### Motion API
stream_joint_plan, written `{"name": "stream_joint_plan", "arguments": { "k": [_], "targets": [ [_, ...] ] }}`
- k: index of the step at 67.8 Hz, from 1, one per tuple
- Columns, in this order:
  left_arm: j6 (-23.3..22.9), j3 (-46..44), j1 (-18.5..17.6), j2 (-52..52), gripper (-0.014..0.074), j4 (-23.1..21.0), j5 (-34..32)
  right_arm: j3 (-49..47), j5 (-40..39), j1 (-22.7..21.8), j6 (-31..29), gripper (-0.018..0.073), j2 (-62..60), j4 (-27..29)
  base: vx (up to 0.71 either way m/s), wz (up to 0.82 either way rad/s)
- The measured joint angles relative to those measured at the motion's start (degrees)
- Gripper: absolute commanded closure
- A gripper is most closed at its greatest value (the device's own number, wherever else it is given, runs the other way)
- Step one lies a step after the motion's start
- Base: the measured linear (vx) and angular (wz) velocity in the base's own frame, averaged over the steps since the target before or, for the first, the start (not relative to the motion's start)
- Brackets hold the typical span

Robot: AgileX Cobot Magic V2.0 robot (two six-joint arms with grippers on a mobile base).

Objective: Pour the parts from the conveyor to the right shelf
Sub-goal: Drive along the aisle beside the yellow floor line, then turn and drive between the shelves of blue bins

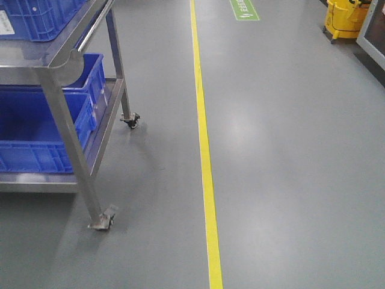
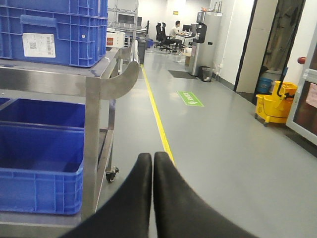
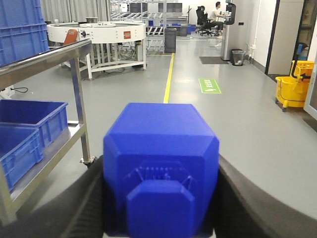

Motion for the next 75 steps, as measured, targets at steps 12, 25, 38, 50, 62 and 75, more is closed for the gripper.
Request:
{"name": "stream_joint_plan", "arguments": {
  "k": [12,25,38,50,62,75],
  "targets": [
    [0.0,0.0,0.0,0.0,0.0603,0.0,0.0,0.0,0.0,0.0,0.0,0.0564,0.0,0.0,0.44,0.14],
    [0.0,0.0,0.0,0.0,0.0603,0.0,0.0,0.0,0.0,0.0,0.0,0.0564,0.0,0.0,0.36,0.49],
    [0.0,0.0,0.0,0.0,0.0603,0.0,0.0,0.0,0.0,0.0,0.0,0.0564,0.0,0.0,0.27,0.88],
    [0.0,0.0,0.0,0.0,0.0603,0.0,0.0,0.0,0.0,0.0,0.0,0.0564,0.0,0.0,0.21,0.95],
    [0.0,0.0,0.0,0.0,0.0603,0.0,0.0,0.0,0.0,0.0,0.0,0.0564,0.0,0.0,0.17,0.86],
    [0.0,0.0,0.0,0.0,0.0603,0.0,0.0,0.0,0.0,0.0,0.0,0.0564,0.0,0.0,0.14,0.82]
  ]
}}
